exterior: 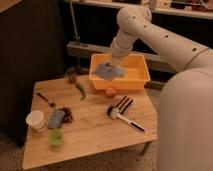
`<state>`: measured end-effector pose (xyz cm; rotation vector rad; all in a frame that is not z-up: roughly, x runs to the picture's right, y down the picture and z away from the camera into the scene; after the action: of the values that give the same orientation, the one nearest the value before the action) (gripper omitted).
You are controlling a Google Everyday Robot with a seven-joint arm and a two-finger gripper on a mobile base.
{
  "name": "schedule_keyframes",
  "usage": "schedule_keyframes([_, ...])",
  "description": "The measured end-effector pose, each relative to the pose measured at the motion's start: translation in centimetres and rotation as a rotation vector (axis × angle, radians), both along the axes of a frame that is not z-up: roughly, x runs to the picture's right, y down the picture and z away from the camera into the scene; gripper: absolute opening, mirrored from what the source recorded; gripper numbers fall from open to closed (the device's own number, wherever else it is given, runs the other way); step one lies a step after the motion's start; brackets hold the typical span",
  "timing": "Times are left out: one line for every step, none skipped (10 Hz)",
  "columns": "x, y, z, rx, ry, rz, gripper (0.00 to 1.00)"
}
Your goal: Place towel in table surface
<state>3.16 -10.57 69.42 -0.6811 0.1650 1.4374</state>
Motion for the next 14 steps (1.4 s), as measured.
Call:
schedule_keyframes([-0.9,1.5,-1.0,-0.034,-0.016,-0.014,0.0])
schedule_keyframes([-2.2,3.4,-1.7,-0.074,-0.04,-0.037,0.0])
schedule_keyframes([-3.2,5.6,-1.5,-0.105,-0.05,-0.064,0.0])
schedule_keyframes([-3.6,7.1,-0.7,-0.124,-0.052,-0.076,0.0])
schedule_keyframes([-4.0,8.7,0.8,-0.143,-0.053,-0.089,0.0])
schedule_keyframes([-5.0,10.8,3.0,-0.158,-0.057,-0.113,0.0])
schedule_keyframes([-5.7,12.5,4.7,-0.158,-0.062,-0.135,0.0])
schedule_keyframes([-6.2,13.9,6.1,-0.158,-0.064,-0.15,0.0])
schedule_keyframes([-6.8,16.1,8.2,-0.15,-0.067,-0.172,0.05])
schedule_keyframes([-7.6,17.5,9.3,-0.146,-0.075,-0.197,0.12])
schedule_keyframes([-8.7,19.1,10.4,-0.144,-0.087,-0.227,0.22])
schedule_keyframes([-9.7,20.7,11.4,-0.145,-0.101,-0.253,0.35])
schedule_keyframes([-9.9,21.3,12.1,-0.143,-0.102,-0.265,0.44])
schedule_keyframes([-10.2,21.8,12.9,-0.138,-0.098,-0.282,0.53])
